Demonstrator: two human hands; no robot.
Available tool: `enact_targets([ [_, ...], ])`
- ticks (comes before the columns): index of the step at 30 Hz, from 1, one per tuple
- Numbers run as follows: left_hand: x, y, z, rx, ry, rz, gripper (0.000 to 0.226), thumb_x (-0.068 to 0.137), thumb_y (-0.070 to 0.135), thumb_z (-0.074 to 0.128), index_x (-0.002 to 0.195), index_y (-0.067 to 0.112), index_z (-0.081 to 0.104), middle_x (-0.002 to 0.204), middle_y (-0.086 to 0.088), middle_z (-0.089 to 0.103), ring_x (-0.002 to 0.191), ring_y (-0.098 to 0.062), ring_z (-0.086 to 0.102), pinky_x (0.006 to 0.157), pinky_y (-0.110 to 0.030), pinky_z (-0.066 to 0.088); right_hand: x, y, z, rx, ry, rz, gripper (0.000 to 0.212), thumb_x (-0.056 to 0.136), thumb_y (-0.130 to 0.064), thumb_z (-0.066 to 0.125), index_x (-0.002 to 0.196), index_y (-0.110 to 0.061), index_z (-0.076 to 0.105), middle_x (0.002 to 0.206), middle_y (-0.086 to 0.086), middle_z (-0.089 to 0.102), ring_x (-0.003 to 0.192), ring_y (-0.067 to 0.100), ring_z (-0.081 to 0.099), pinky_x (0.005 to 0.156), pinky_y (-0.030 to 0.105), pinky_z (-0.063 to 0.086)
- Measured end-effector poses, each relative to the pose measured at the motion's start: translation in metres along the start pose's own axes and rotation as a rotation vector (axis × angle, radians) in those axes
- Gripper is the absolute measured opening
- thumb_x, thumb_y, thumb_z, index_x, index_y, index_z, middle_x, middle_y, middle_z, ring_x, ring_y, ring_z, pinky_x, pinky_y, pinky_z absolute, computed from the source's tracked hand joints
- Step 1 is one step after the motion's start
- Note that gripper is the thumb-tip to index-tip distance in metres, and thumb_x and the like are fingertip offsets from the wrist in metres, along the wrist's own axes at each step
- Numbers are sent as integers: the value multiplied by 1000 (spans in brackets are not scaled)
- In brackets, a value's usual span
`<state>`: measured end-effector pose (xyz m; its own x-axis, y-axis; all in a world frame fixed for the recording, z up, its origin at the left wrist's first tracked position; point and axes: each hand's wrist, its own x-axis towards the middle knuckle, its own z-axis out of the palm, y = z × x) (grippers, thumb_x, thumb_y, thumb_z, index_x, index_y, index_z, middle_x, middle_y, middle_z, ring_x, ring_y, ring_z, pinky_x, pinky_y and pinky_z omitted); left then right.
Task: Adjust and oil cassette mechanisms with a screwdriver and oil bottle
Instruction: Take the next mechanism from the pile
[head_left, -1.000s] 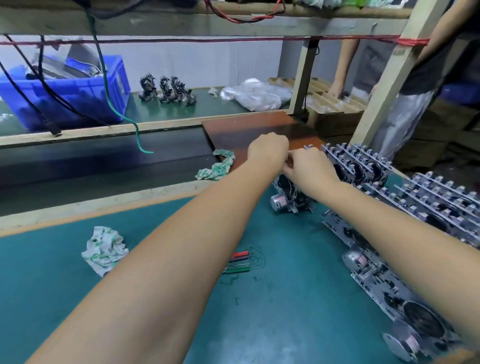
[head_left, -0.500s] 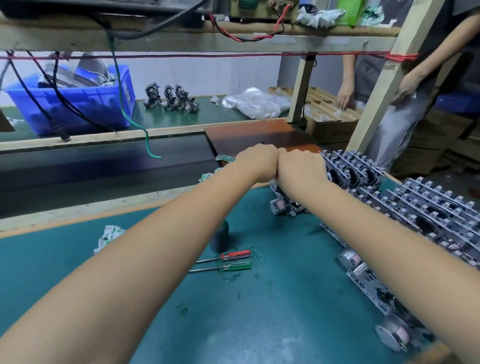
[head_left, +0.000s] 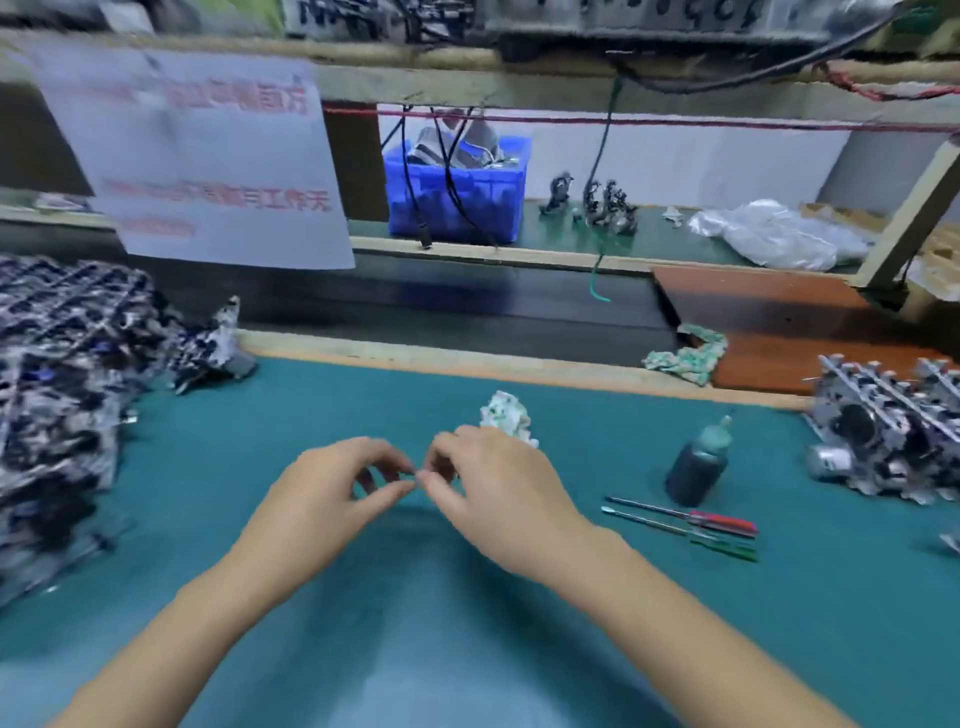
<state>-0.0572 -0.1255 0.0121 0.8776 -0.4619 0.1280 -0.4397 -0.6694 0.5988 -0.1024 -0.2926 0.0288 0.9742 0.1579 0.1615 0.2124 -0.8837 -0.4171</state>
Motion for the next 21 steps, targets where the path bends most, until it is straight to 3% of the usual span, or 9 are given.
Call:
enact_targets([
  [3,-22,-50,-23,37,59,-145,26,82,23,73,79,44,58,83,18,67,75,2,59,75,-28,50,32,-29,50,80,-134,-60,22,98,-29,43,107,-16,59,109,5,58,106,23,49,85,36,42],
  [5,-31,-70,-38,151,93,-205,19,83,22,72,88,37,62,95,12,67,88,-9,61,82,-34,48,53,-49,76,127,-170,-90,21,98,-24,44,108,-13,60,110,9,59,107,26,50,87,37,41],
  [8,-41,-87,-65,433,209,-150,25,76,10,77,99,15,70,97,-4,66,97,-30,60,82,-44,47,82,-87,104,259,-183,-131,21,96,-18,46,111,-10,58,113,12,61,106,30,54,89,40,42],
  [10,-51,-98,-87,577,301,-123,37,64,7,84,98,11,70,97,-9,66,94,-34,59,75,-48,48,98,-113,115,377,-170,-156,25,93,-13,49,118,-13,54,113,10,60,103,30,55,89,39,41],
  [14,-80,-141,-131,703,347,-313,62,54,26,90,108,13,62,99,-13,62,86,-38,59,67,-52,50,119,-152,129,481,-146,-267,45,92,-18,57,135,-22,44,121,11,53,107,31,51,91,40,40],
  [17,-99,-165,-147,665,300,-458,53,60,53,71,100,19,64,88,-8,66,76,-33,65,63,-52,54,129,-164,135,412,-175,-359,41,92,-20,58,132,-19,49,124,11,55,114,31,47,91,42,41],
  [21,-112,-169,-149,567,280,-394,45,64,63,56,100,36,61,85,-2,73,70,-27,68,60,-49,56,135,-162,130,404,-178,-415,35,90,-19,63,123,-12,55,116,14,60,105,32,54,85,39,40],
])
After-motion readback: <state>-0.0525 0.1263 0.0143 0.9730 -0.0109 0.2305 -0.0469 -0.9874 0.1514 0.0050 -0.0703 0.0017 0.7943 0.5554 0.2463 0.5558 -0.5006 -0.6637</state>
